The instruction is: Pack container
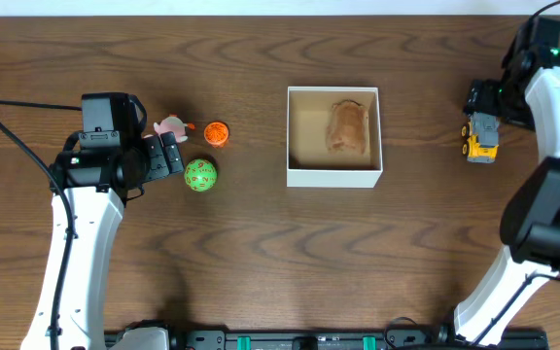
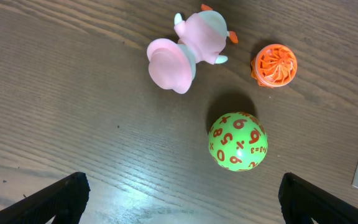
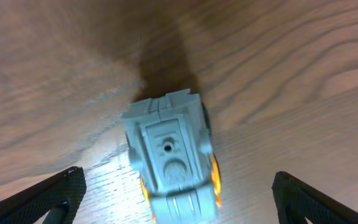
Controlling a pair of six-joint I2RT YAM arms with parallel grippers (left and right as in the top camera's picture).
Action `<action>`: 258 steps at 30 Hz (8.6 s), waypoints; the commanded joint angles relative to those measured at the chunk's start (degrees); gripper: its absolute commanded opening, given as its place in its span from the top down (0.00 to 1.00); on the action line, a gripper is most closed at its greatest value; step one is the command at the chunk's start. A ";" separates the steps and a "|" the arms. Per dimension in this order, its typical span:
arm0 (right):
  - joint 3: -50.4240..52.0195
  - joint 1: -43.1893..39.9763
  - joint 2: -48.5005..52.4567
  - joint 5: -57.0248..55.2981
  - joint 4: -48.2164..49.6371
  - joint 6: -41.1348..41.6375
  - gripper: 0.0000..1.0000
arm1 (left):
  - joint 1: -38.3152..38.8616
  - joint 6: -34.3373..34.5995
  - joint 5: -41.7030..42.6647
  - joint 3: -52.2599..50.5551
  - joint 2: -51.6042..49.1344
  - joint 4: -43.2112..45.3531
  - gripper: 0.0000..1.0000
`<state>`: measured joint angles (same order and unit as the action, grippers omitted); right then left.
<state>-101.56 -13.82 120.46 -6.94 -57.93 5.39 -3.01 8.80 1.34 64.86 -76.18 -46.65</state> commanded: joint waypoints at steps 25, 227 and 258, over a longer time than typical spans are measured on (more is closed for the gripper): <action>0.07 -0.48 5.27 2.91 -0.79 -1.64 0.55 | -0.31 0.09 0.20 1.01 -0.35 -0.28 0.02; -3.65 7.85 -13.94 13.18 -14.97 13.00 0.01 | 45.55 -26.12 -5.07 15.80 -29.03 23.12 0.15; -3.65 7.87 -13.92 13.18 -14.93 13.03 0.01 | 11.32 3.13 1.92 12.17 -33.42 -7.52 0.07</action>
<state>-105.51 -6.46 106.02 6.02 -72.82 17.58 8.64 10.70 1.41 77.60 -107.39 -53.78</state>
